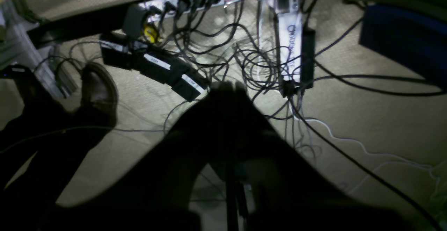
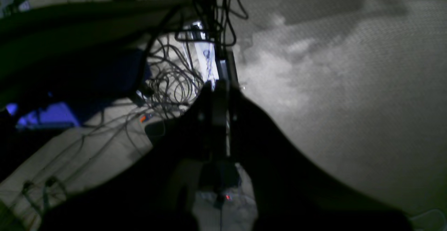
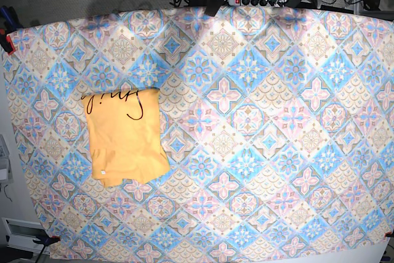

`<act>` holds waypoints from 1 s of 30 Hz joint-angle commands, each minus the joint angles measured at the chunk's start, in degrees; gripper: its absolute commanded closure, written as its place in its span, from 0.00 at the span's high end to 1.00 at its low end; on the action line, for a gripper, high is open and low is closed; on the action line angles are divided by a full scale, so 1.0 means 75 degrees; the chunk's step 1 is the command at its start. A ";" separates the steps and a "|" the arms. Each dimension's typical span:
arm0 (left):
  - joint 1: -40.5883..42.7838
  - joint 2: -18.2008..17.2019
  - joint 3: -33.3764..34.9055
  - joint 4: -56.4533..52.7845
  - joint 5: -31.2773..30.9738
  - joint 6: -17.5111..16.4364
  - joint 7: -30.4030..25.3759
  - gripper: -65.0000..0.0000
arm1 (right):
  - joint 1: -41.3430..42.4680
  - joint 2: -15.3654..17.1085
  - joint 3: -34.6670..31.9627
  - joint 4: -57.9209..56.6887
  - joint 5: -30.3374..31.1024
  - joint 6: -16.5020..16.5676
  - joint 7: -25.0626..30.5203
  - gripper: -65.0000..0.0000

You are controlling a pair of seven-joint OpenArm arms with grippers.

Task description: Fold the T-shirt properly

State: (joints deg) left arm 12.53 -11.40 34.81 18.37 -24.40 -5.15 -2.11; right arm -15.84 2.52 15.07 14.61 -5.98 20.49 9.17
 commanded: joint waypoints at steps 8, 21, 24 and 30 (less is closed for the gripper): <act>-0.0071 0.0084 0.0018 -0.0052 0.0001 0.0012 -0.0076 0.00 | -0.0075 -0.0835 0.0071 -0.0008 -0.0018 0.0134 0.0049 0.02; -0.0130 0.0107 0.0018 -0.0064 0.0857 0.0012 -0.0076 0.00 | 0.0007 -0.1034 0.0083 0.0015 -0.0006 0.0122 0.0389 0.02; -0.0130 0.0107 -0.0005 -0.0052 0.0810 0.0012 -0.0088 0.00 | 0.0394 -0.1034 0.0059 -0.0020 -0.0006 0.0122 0.0377 0.02; -0.0118 0.0131 -0.0029 -0.0064 0.0751 0.0024 -0.0111 0.00 | 0.0711 -0.1034 0.0071 -0.0020 -0.0029 0.0122 0.0366 0.02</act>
State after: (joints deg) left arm 11.29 -10.26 34.65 17.96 -18.44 -4.93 -2.61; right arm -9.32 -4.95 15.49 14.72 -6.00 20.93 12.19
